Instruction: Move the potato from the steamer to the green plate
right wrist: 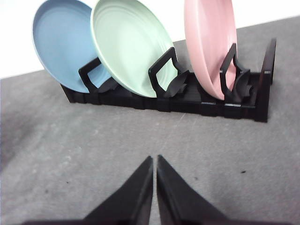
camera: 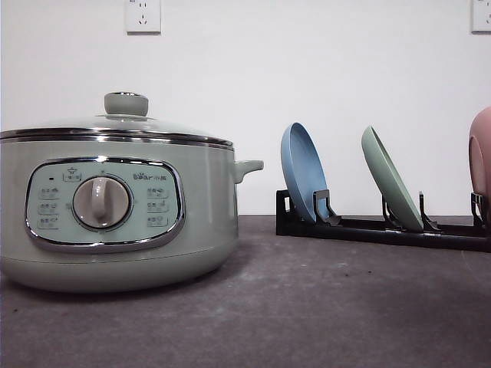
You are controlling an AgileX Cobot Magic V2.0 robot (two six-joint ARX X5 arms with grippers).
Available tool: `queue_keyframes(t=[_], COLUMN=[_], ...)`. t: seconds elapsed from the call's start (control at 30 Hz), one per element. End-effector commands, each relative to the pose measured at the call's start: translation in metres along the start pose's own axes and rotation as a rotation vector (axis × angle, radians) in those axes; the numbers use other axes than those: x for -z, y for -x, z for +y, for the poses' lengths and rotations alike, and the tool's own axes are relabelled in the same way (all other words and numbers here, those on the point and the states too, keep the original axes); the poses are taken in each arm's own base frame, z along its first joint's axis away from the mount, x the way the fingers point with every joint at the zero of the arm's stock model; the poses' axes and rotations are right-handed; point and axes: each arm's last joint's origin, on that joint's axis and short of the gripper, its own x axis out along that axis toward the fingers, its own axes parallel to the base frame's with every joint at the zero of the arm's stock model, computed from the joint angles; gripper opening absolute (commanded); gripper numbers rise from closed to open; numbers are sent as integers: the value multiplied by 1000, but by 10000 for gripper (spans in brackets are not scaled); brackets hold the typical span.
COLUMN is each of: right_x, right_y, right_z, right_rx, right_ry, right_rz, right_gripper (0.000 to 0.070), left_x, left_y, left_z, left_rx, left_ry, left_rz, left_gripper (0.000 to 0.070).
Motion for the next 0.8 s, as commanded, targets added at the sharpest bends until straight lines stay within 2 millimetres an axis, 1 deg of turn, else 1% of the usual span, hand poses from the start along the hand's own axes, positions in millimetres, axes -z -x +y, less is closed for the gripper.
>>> queue_keyframes(t=[0.0,0.2,0.33,0.53,0.77], right_x=[1,-1,-10,-37,-81], right_y=[0,0,3,15,39], right_z=[0,2,5,14,28], right_rx=[-3,-50,-64,-95,-138], right_ry=[-51,-102,-121,-107,-66], right_rz=[2,8,-16,-98,-236], right_gripper=[0,0,0,0,0], left_x=[6,-2,-14,-45,-88], left_y=[-1,2,7,21,45], left_z=[2,-1,-5,-16,-31], left_rx=[-15,3,39,97,153], left_ry=[41,152,164,163,117], left_rz=[33,12,-14,-100,-210], left_gripper=[9,9,9,9,9])
